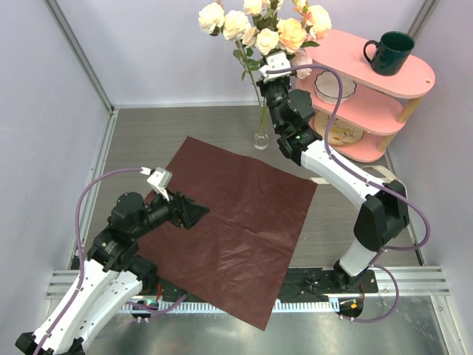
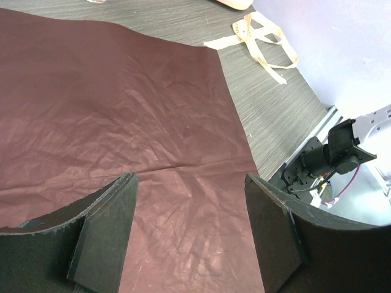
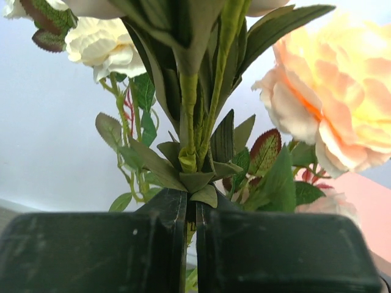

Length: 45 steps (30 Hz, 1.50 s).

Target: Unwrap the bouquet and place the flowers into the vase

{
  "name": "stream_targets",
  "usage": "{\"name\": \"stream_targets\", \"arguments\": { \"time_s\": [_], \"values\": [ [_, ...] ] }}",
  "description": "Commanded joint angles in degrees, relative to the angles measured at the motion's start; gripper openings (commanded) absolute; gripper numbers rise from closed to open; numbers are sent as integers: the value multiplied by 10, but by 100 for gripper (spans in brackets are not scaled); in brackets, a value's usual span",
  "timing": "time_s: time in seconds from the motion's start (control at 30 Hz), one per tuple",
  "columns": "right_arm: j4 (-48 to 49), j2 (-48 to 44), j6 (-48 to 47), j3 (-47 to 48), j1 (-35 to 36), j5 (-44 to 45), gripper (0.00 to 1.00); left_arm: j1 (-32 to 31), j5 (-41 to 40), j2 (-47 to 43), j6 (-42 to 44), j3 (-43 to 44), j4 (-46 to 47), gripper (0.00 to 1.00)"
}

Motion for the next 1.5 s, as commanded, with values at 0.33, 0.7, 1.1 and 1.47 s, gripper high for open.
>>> {"name": "stream_targets", "arguments": {
  "time_s": [0.33,0.7,1.1,1.47],
  "values": [
    [43,30,-25,95,-14,-23,1,-2,16,2,11,12,19,77],
    [42,52,-11,90,-27,-34,1,-2,16,-4,9,11,16,77],
    [98,72,38,22,-46,-48,1,-2,17,-2,8,10,17,77],
    [92,39,49,3,-46,-56,1,-2,20,4,8,10,20,77]
  ]
}}
